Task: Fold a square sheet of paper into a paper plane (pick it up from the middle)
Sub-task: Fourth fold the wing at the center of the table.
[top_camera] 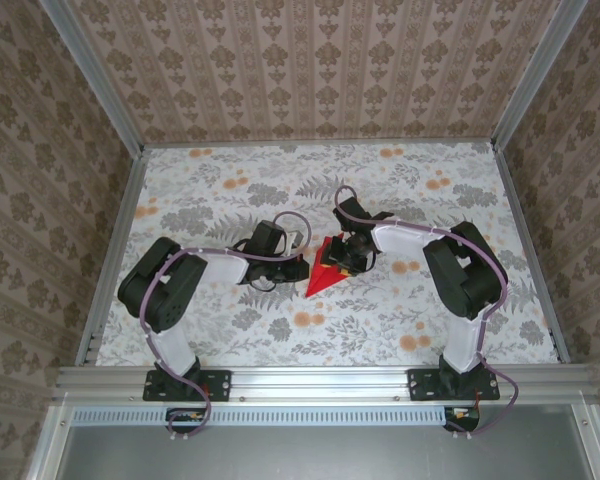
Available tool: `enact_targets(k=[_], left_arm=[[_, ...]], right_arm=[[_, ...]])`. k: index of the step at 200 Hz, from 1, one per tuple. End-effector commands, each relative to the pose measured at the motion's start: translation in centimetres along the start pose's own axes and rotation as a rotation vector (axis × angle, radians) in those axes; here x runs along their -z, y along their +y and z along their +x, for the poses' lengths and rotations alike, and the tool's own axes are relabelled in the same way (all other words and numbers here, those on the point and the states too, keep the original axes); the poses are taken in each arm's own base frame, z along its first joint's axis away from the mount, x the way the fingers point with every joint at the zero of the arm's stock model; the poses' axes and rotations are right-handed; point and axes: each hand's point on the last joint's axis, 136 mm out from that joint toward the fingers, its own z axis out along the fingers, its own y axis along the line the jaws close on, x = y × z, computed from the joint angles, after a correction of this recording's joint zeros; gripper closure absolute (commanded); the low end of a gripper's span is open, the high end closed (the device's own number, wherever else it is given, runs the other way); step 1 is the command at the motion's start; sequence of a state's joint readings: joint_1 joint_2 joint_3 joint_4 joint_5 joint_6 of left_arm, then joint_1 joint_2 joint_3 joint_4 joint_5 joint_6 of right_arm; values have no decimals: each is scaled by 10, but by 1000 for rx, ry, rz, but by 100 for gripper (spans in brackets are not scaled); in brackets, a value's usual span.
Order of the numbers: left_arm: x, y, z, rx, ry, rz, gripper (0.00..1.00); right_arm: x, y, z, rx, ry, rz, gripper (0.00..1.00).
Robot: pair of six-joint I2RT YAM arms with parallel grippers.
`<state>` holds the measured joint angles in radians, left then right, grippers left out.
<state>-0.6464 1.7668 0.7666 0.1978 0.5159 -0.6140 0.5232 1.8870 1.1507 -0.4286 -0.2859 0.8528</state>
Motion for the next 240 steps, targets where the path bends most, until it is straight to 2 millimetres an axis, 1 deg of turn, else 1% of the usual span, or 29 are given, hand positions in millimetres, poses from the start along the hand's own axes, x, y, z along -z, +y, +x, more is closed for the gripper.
enact_targets(k=[1, 25, 74, 110, 127, 141, 178, 197, 240], left_arm=[[15, -14, -11, -21, -39, 21, 98], [19, -23, -16, -36, -67, 54, 98], [16, -34, -18, -39, -68, 120, 96], [6, -38, -12, -40, -25, 152, 93], [1, -37, -9, -35, -3, 152, 93], [-3, -31, -8, -23, 7, 134, 93], [-8, -23, -6, -14, 22, 97, 95], [-10, -20, -5, -12, 28, 88, 96], [-12, -18, -3, -12, 37, 87, 96]], right_arm=[[-24, -49, 14, -73, 48, 179, 53], [-25, -53, 17, -79, 51, 182, 56], [-27, -57, 20, -83, 53, 183, 56], [-27, -59, 22, -87, 56, 183, 56], [-28, -59, 22, -90, 57, 184, 56], [-28, -60, 23, -91, 57, 184, 56], [-26, -61, 23, -106, 43, 167, 56], [-23, -51, 19, -110, 15, 82, 55], [-4, -18, 8, -63, -39, -61, 49]])
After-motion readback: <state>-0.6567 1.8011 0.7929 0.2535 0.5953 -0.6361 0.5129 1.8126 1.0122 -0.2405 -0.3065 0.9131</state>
